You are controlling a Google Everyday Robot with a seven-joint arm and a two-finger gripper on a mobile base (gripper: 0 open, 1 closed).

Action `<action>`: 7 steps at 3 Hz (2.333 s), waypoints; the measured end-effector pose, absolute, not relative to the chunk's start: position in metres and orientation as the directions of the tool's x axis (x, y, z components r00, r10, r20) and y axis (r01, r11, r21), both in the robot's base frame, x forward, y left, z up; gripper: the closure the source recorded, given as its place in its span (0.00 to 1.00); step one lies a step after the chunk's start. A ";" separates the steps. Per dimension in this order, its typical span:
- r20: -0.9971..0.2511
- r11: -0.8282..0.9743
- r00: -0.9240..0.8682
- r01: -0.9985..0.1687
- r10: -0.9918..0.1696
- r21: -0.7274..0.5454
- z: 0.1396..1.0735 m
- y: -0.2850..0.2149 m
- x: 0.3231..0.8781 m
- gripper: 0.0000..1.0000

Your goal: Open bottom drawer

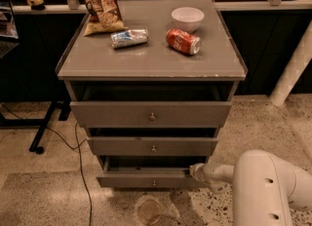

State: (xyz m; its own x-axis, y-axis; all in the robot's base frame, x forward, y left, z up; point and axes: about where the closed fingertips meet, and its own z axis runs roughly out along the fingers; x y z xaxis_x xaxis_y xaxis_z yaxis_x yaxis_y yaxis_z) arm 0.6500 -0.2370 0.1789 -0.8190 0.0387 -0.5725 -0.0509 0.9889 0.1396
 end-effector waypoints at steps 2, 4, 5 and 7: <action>-0.540 0.988 -0.841 -0.054 0.034 0.146 0.178 -0.241 0.633 1.00; -0.430 0.980 -0.903 -0.060 0.028 0.190 0.183 -0.251 0.575 1.00; -0.430 0.980 -0.903 -0.060 0.028 0.190 0.183 -0.251 0.575 1.00; -0.417 0.978 -0.907 -0.139 -0.063 0.154 0.180 -0.225 0.577 1.00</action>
Offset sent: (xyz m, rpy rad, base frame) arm -0.0722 -0.0202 -0.0069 0.0234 0.1524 0.0307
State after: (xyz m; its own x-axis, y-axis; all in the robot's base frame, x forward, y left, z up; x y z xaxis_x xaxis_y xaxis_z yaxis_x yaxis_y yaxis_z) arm 0.5772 -0.2250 0.1798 -0.9068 -0.0631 -0.4168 -0.1389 0.9782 0.1541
